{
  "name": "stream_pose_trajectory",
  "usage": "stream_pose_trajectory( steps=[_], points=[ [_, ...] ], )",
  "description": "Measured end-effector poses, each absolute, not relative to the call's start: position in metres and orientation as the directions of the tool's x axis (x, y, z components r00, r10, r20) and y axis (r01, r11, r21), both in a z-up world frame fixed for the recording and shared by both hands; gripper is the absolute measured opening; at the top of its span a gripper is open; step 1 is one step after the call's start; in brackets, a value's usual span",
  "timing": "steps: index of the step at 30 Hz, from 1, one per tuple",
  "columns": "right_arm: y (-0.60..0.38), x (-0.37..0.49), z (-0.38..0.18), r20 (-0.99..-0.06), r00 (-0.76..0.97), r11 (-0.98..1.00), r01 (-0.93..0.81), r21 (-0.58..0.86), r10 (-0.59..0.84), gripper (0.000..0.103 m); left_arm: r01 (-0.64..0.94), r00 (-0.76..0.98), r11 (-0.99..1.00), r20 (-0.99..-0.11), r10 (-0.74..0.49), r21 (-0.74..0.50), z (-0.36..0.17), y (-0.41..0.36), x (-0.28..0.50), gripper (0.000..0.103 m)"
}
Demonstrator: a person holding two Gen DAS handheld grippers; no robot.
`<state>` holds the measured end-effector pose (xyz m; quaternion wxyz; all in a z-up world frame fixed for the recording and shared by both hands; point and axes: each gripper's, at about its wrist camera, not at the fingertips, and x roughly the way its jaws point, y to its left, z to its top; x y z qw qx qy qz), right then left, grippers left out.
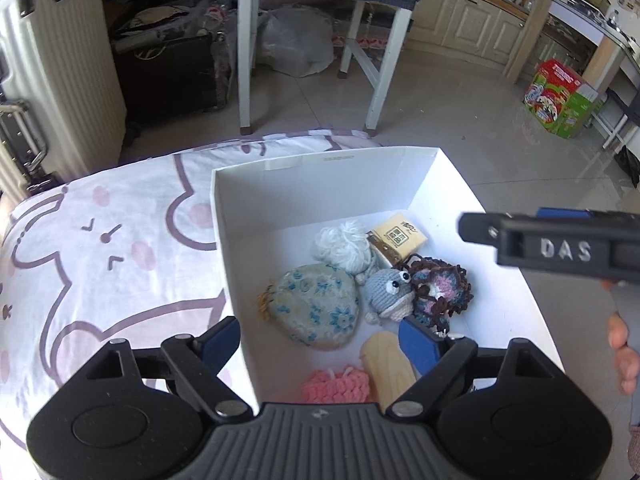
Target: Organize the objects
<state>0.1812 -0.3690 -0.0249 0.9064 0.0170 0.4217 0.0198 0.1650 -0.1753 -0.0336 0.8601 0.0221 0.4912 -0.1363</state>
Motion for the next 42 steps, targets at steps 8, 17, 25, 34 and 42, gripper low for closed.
stream_pose_trajectory(
  steps=[8, 17, 25, 34, 42],
  points=[
    [-0.359, 0.142, -0.001, -0.747, 0.663, 0.999, -0.033, 0.034, 0.047, 0.092, 0.225, 0.521, 0.970, -0.830, -0.197, -0.089, -0.007, -0.140, 0.149, 0.094],
    [-0.355, 0.093, 0.018, -0.723, 0.689, 0.998, 0.003, 0.056, 0.038, 0.094, 0.214, 0.556, 0.973, -0.808, -0.196, -0.089, 0.023, -0.113, 0.119, 0.096],
    [-0.352, 0.043, 0.035, -0.687, 0.726, 0.997, 0.033, 0.072, 0.025, 0.098, 0.231, 0.592, 0.969, -0.778, -0.210, -0.085, 0.042, -0.098, 0.082, 0.096],
    [-0.349, -0.011, 0.039, -0.643, 0.766, 0.990, 0.094, 0.104, -0.006, 0.103, 0.247, 0.621, 0.965, -0.749, -0.229, -0.090, 0.046, -0.090, 0.043, 0.097],
    [-0.339, -0.037, 0.034, -0.638, 0.769, 0.992, 0.106, 0.069, -0.038, 0.103, 0.266, 0.657, 0.963, -0.723, -0.215, -0.045, 0.046, -0.086, 0.021, 0.102]
  ],
)
